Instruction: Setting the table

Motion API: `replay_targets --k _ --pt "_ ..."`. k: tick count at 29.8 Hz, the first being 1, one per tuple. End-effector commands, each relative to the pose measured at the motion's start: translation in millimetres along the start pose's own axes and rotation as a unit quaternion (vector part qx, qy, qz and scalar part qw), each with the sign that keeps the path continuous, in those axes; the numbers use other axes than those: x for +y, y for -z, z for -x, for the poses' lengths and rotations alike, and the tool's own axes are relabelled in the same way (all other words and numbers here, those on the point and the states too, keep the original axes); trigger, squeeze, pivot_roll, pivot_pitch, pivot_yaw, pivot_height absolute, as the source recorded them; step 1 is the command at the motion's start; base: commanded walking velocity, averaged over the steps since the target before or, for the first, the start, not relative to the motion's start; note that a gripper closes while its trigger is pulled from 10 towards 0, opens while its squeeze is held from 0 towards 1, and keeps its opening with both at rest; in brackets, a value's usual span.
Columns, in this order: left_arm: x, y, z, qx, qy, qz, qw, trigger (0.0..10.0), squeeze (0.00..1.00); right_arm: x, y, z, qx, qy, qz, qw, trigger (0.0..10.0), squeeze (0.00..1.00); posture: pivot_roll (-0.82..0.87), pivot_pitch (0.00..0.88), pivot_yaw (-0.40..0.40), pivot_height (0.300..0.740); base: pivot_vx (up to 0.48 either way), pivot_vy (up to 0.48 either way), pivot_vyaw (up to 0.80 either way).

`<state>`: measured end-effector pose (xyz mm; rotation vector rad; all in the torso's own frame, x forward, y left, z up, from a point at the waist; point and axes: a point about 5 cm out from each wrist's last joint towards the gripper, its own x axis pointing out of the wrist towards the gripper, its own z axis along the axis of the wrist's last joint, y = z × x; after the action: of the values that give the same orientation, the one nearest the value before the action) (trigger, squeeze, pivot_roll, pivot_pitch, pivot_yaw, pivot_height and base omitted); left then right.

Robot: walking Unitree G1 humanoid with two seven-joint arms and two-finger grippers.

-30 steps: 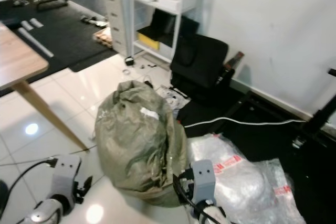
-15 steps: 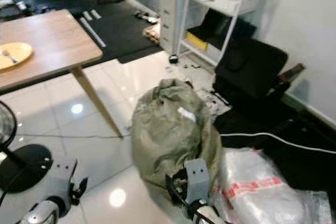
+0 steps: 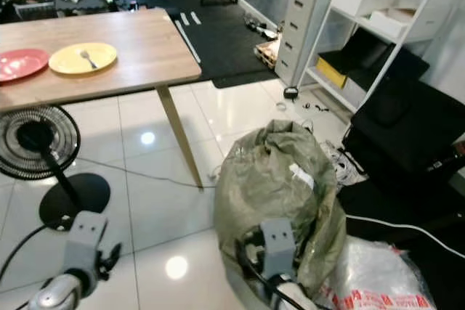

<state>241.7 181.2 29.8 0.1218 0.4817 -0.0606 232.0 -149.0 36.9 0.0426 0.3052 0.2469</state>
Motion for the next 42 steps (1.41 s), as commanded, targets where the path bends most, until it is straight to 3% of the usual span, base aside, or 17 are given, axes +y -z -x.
replay_targets --k 1,22,29,32,33,35,37,38,40,41,42 --pt "-1.7 6.8 1.3 0.015 0.002 -0.002 1.0 10.0 0.0 -2.1 7.4 3.2 0.016 0.004 -0.002 1.0 10.0 0.1 -0.05 0.0 0.08 0.74 0.0 0.0 0.74" --pt "-1.0 6.3 1.6 0.014 -0.001 -0.002 1.0 10.0 0.0 -1.7 7.3 3.1 0.015 0.004 -0.002 1.0 10.0 0.1 -0.05 0.0 0.081 0.74 0.0 0.0 0.74" --pt "3.4 -6.8 -0.4 -0.012 -0.017 0.014 1.0 10.0 0.0 -3.4 2.1 1.7 0.005 0.011 -0.001 1.0 10.0 0.1 -0.05 0.0 0.079 0.74 0.0 0.0 0.74" --pt "15.1 -47.3 -2.8 -0.083 -0.046 0.007 0.995 10.0 0.0 -11.4 -40.4 -9.3 -0.074 0.061 -0.098 0.991 10.0 0.08 -0.05 0.0 0.075 0.74 0.0 0.0 0.71" --pt "21.1 -64.0 -3.9 -0.109 -0.063 0.012 0.992 10.0 0.0 -13.2 -59.1 -12.5 -0.109 0.07 -0.125 0.984 10.0 0.0 -0.05 0.0 0.074 0.74 0.0 0.0 0.0" --pt "28.6 -88.4 -4.6 -0.149 -0.084 0.02 0.985 10.0 0.0 -14.4 -84.2 -15.4 -0.156 0.073 -0.152 0.973 10.0 0.0 -0.04 0.0 0.072 0.74 0.0 0.0 0.0" --pt "35.9 -122.1 -3.1 -0.201 -0.113 0.018 0.973 10.0 0.0 -12.3 -112.0 -17.0 -0.204 0.062 -0.16 0.964 10.0 0.0 -0.04 0.0 0.07 0.74 0.48 0.0 0.0" --pt "35.9 -122.1 -3.1 -0.201 -0.113 0.018 0.973 10.0 0.0 -12.3 -112.0 -17.0 -0.204 0.062 -0.16 0.964 10.0 0.0 -0.04 0.0 0.07 0.74 0.48 0.0 0.0" --pt "37.5 -144.1 1.3 -0.242 -0.127 0.007 0.962 10.0 0.0 -10.3 -125.2 -16.5 -0.227 0.058 -0.153 0.96 10.0 0.0 -0.04 0.0 0.069 0.74 0.48 0.0 0.0" --pt "35.7 -165.4 9.1 -0.287 -0.133 -0.005 0.949 10.0 0.0 -7.6 -134.3 -14.9 -0.243 0.055 -0.139 0.958 10.0 0.0 -0.04 0.0 0.067 0.74 0.48 0.0 0.0" --pt "35.7 -165.4 9.1 -0.287 -0.133 -0.005 0.949 10.0 0.0 -7.6 -134.3 -14.9 -0.243 0.055 -0.139 0.958 10.0 0.0 -0.04 0.0 0.067 0.74 0.48 0.0 0.0"
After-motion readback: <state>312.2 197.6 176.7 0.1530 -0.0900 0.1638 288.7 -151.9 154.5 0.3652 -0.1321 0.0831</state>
